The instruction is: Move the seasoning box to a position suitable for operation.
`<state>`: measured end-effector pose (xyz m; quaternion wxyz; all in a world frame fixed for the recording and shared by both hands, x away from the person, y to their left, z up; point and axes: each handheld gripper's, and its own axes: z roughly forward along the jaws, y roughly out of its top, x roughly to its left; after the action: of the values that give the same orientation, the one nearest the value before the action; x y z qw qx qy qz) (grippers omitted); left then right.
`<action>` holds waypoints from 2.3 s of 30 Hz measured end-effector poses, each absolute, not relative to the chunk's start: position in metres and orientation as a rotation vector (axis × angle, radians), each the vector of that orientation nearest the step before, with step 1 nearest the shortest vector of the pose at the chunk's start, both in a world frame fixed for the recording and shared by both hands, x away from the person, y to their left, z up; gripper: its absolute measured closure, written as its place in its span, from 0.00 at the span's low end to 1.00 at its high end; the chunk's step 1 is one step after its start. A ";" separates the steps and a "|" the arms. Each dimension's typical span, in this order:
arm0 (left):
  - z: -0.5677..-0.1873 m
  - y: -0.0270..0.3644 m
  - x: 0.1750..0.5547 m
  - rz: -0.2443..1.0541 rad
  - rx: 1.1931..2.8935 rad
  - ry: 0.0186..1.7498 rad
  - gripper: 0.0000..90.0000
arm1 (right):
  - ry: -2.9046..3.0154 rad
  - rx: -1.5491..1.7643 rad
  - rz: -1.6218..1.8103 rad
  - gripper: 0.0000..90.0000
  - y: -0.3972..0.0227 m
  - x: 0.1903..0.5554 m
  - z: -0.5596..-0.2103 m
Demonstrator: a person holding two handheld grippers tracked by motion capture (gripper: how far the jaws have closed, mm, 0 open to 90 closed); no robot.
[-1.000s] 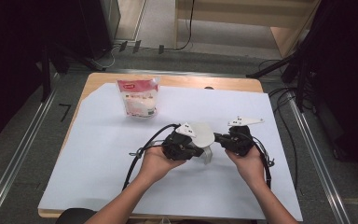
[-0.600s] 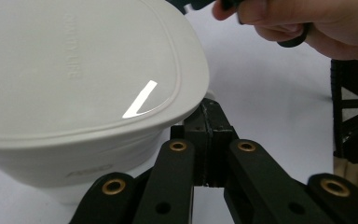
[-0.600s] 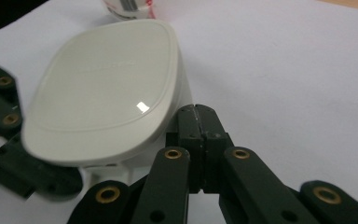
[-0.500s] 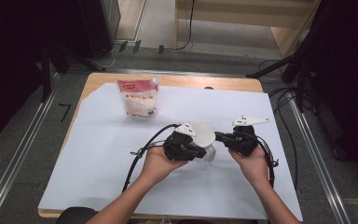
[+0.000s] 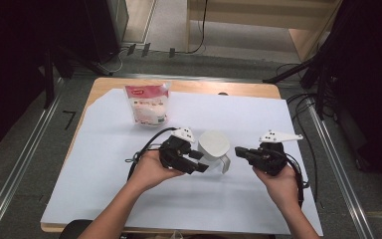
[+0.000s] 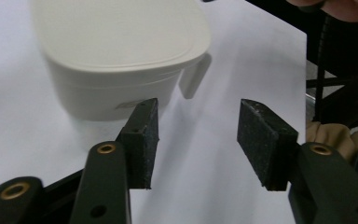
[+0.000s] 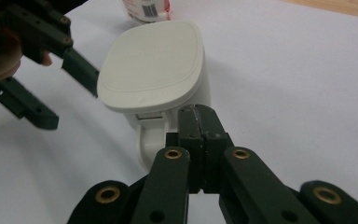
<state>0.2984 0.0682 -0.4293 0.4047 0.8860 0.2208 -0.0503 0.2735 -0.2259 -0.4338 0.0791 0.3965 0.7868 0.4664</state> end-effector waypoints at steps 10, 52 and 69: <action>-0.427 0.091 0.307 -0.070 2.230 0.571 0.46 | 2.385 1.147 1.368 1.00 -0.219 0.251 -0.438; -0.434 0.115 0.324 -0.020 2.201 0.670 0.36 | 2.475 1.110 1.307 1.00 -0.196 0.255 -0.462; -0.431 0.108 0.320 -0.020 2.195 0.623 0.27 | 2.425 1.222 1.299 1.00 -0.222 0.271 -0.462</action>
<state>0.3196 0.1084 -0.4313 0.4169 0.8743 0.2483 -0.0081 0.2708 -0.2217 -0.4625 0.0658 0.4051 0.8039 0.4306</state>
